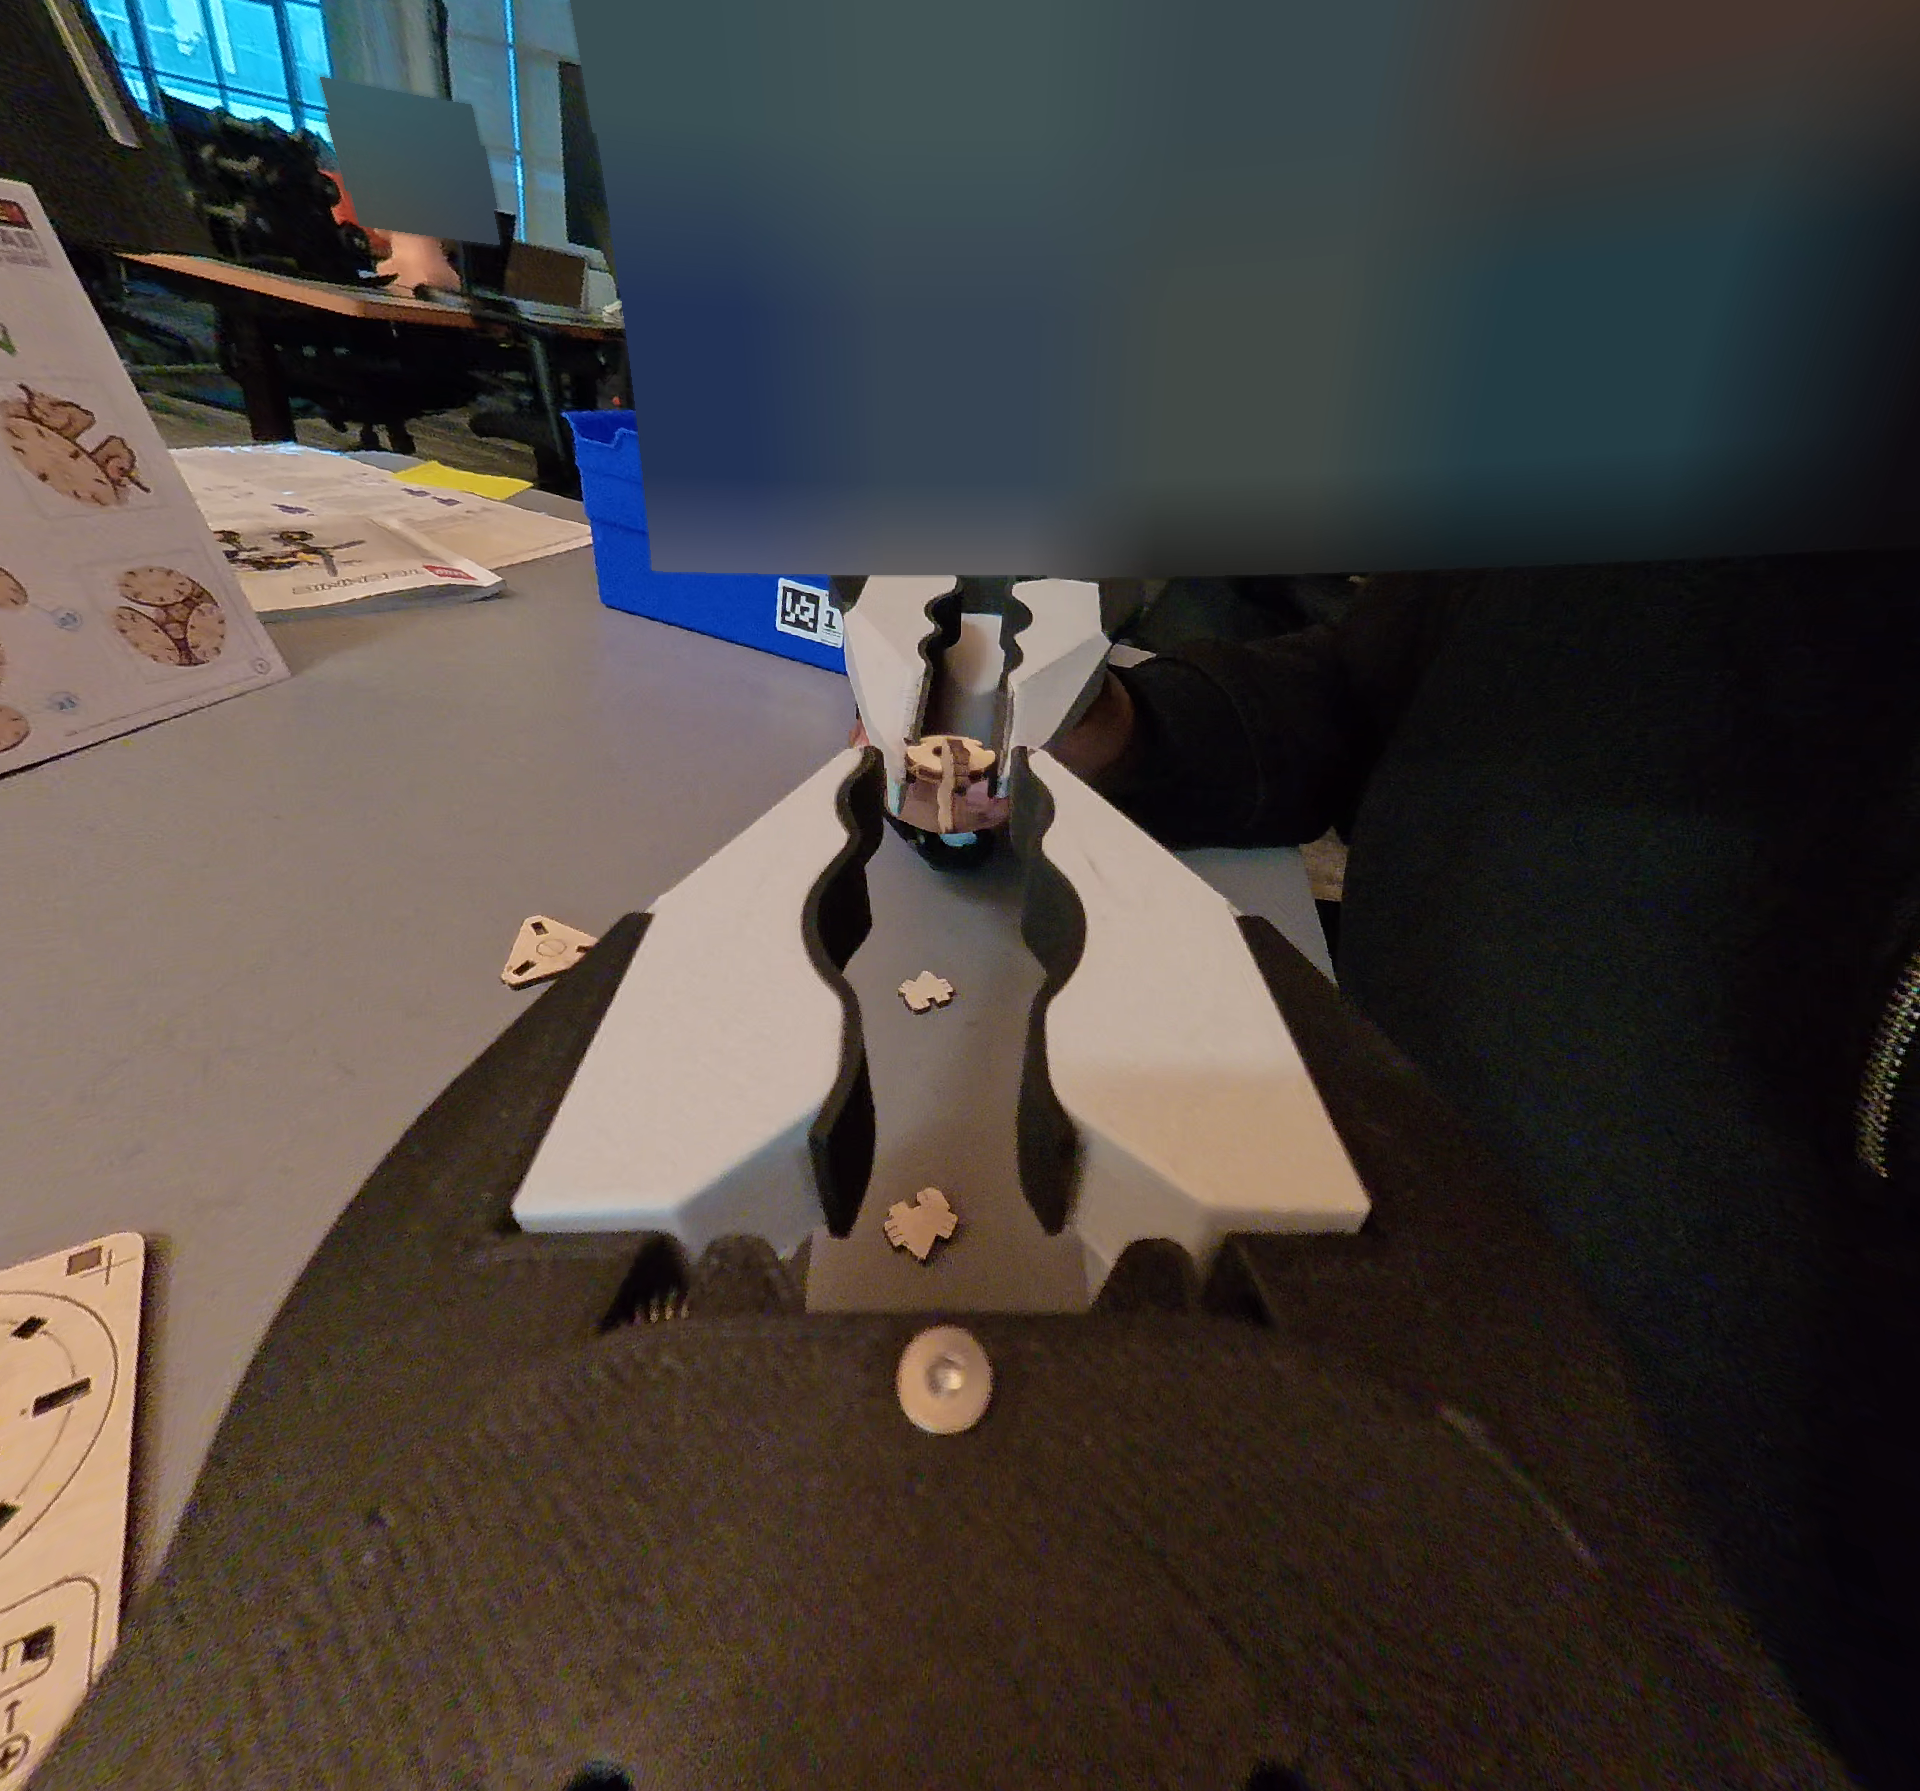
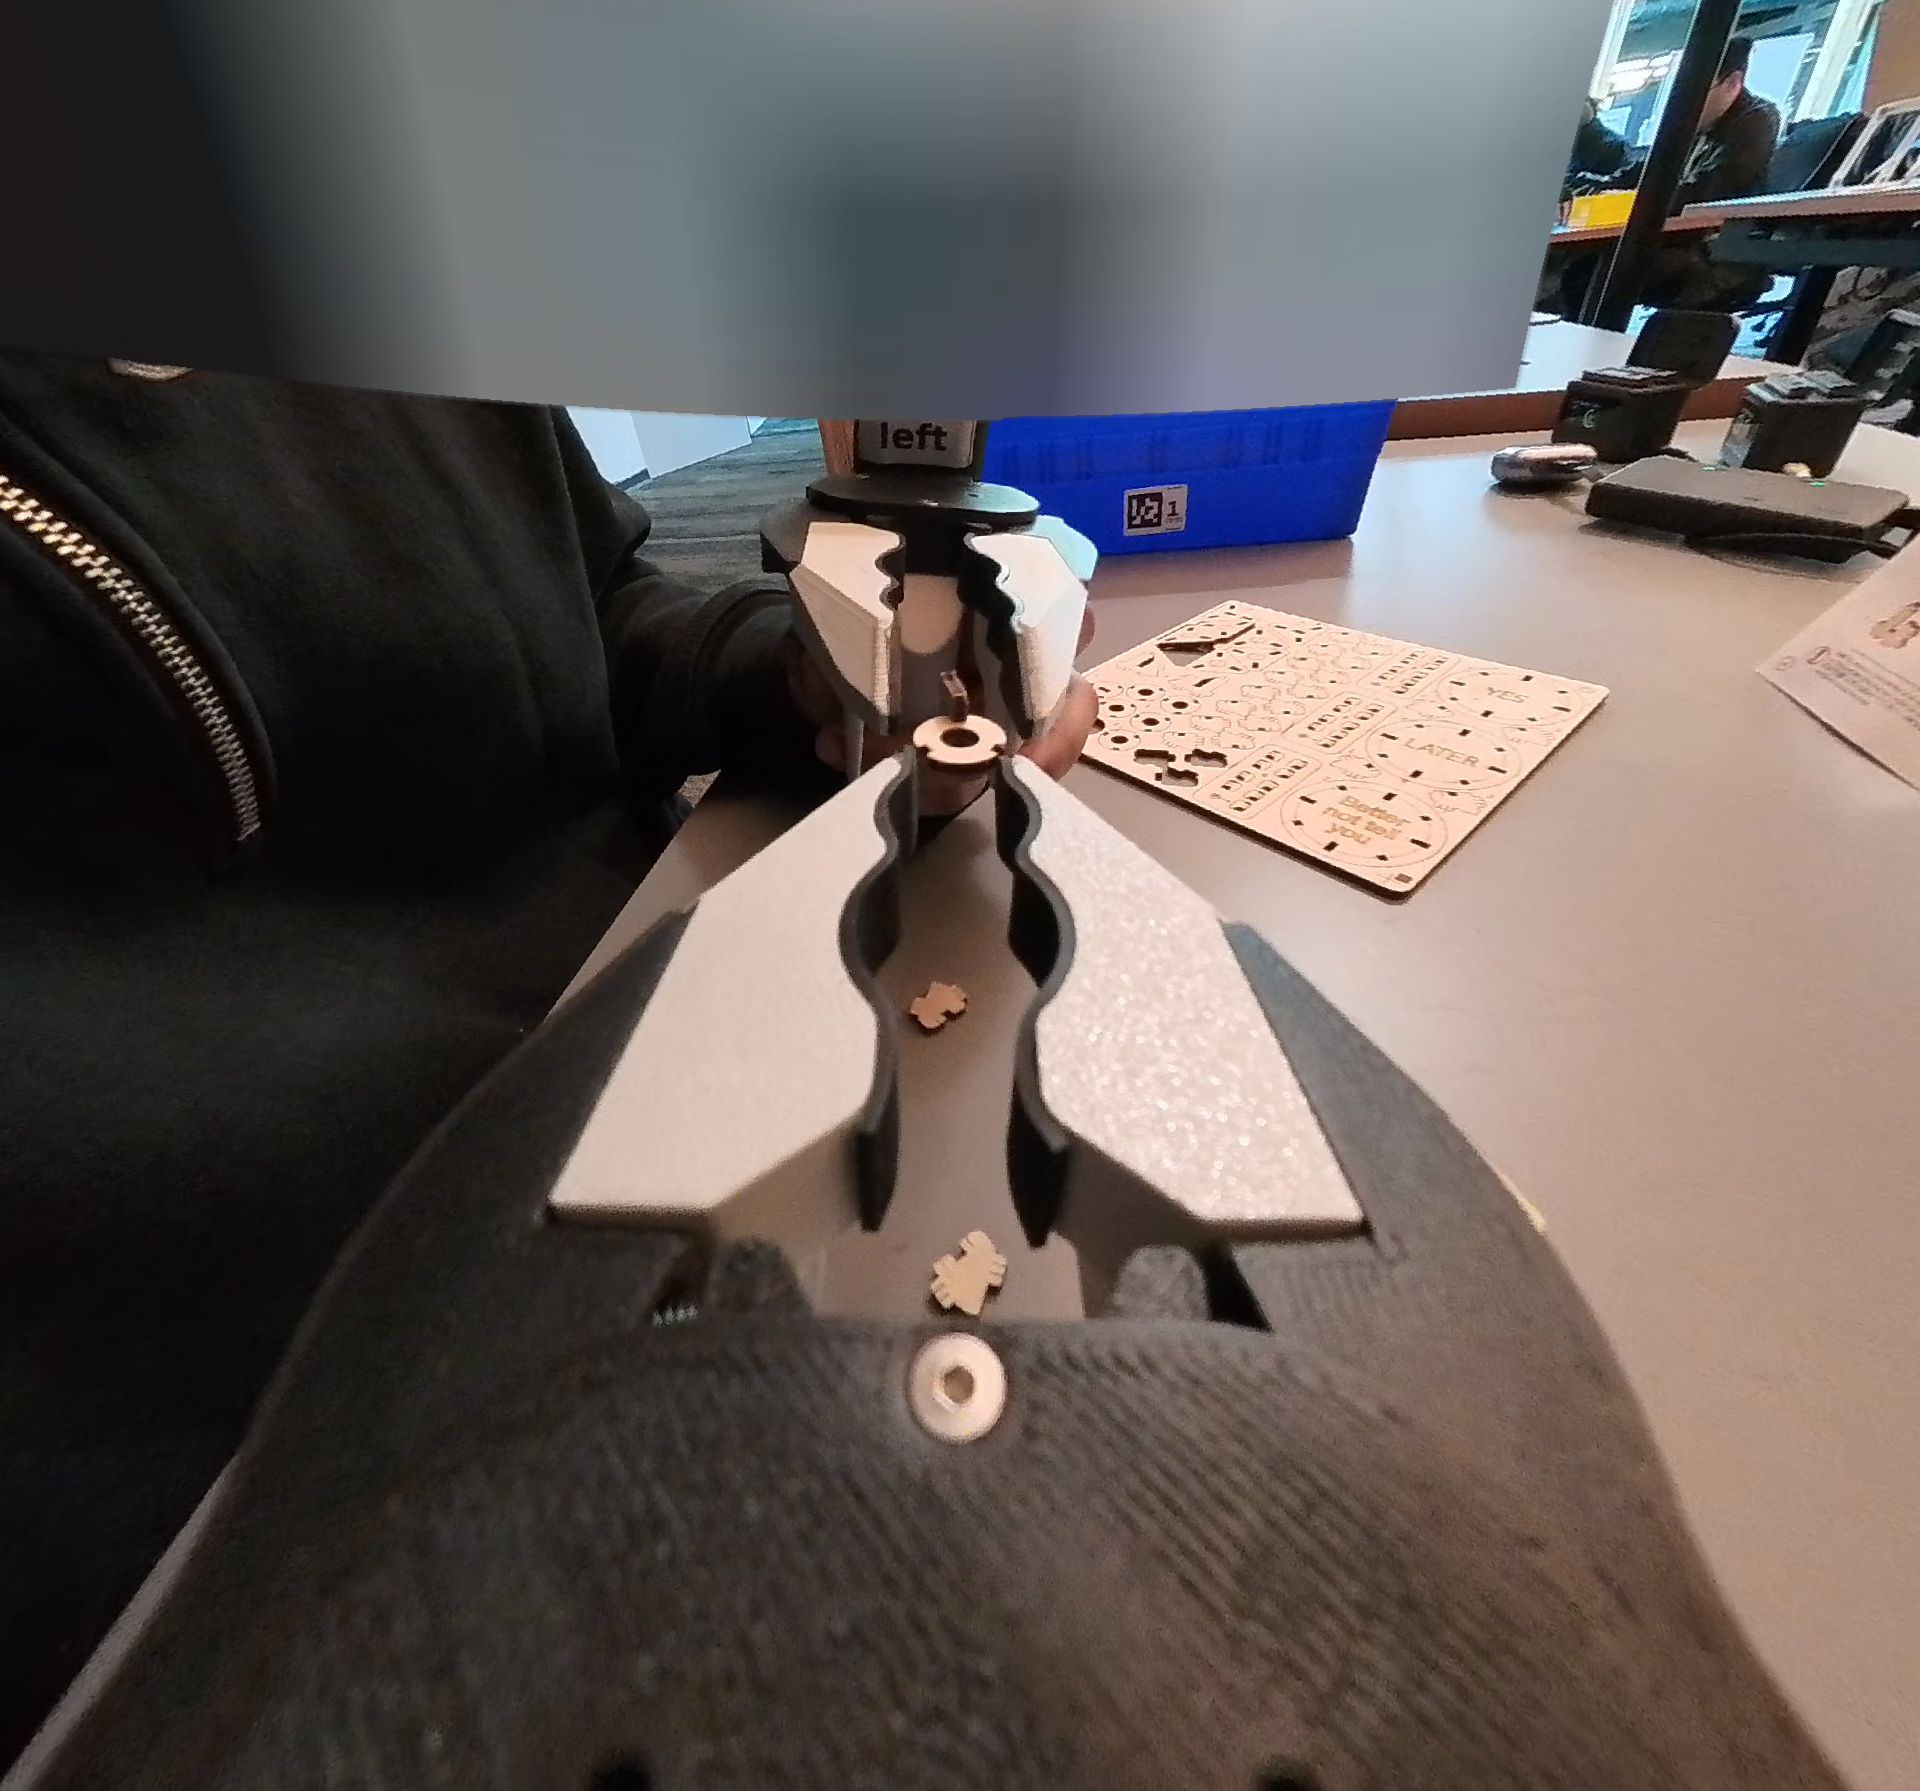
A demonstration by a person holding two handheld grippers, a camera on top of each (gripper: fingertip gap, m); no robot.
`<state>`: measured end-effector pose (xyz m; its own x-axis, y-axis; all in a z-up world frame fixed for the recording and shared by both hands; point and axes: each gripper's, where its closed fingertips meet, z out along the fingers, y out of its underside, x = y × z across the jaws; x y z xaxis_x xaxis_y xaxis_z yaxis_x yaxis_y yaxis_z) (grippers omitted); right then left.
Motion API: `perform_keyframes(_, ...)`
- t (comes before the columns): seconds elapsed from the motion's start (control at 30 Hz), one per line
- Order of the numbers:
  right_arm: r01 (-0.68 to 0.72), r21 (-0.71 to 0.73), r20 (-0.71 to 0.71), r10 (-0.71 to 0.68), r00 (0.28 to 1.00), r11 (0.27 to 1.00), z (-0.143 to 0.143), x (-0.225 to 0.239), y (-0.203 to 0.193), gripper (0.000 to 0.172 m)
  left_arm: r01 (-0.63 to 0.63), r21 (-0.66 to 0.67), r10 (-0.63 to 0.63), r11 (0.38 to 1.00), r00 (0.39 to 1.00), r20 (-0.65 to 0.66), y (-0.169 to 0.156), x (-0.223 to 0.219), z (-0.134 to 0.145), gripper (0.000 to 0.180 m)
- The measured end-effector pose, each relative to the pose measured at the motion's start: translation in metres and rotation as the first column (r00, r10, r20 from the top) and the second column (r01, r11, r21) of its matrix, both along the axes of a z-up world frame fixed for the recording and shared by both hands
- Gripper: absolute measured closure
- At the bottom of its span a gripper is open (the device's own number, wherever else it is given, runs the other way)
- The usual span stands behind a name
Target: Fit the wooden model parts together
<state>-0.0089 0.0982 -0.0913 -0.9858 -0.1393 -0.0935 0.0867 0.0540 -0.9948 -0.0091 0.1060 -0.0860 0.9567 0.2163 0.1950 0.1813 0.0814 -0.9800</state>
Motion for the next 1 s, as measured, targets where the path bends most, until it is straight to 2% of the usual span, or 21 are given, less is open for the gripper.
perform_keyframes(0.63,-0.019,-0.004,0.019,0.019,1.0,1.0,0.001,0.003,0.0,0.158,0.019,-0.003,-0.019,1.0,1.0,0.012,0.002,0.002,-0.001,0.167)
perform_keyframes(0.7,-0.018,-0.003,0.025,0.018,1.0,1.0,0.001,0.002,0.0,0.153,0.016,-0.001,-0.015,1.0,1.0,0.017,0.001,0.001,-0.001,0.167)
perform_keyframes(0.73,-0.014,0.004,0.032,0.014,0.999,1.0,0.0,0.001,0.0,0.144,0.005,-0.001,-0.005,1.0,1.0,0.017,0.001,0.0,-0.001,0.167)
perform_keyframes(0.87,0.061,0.102,-0.004,-0.061,0.998,0.993,-0.007,-0.017,0.007,0.123,-0.129,0.005,0.129,0.992,0.991,0.02,-0.012,-0.021,0.0,0.167)
perform_keyframes(0.93,0.065,0.172,-0.018,-0.063,0.998,0.983,-0.013,-0.022,0.014,0.122,-0.191,0.013,0.19,0.982,0.98,0.052,-0.021,-0.033,-0.001,0.167)
perform_keyframes(1.0,0.0,0.334,0.012,-0.004,1.0,0.943,-0.034,-0.015,0.023,0.124,-0.234,0.015,0.232,0.972,0.969,0.08,-0.028,-0.041,-0.002,0.167)
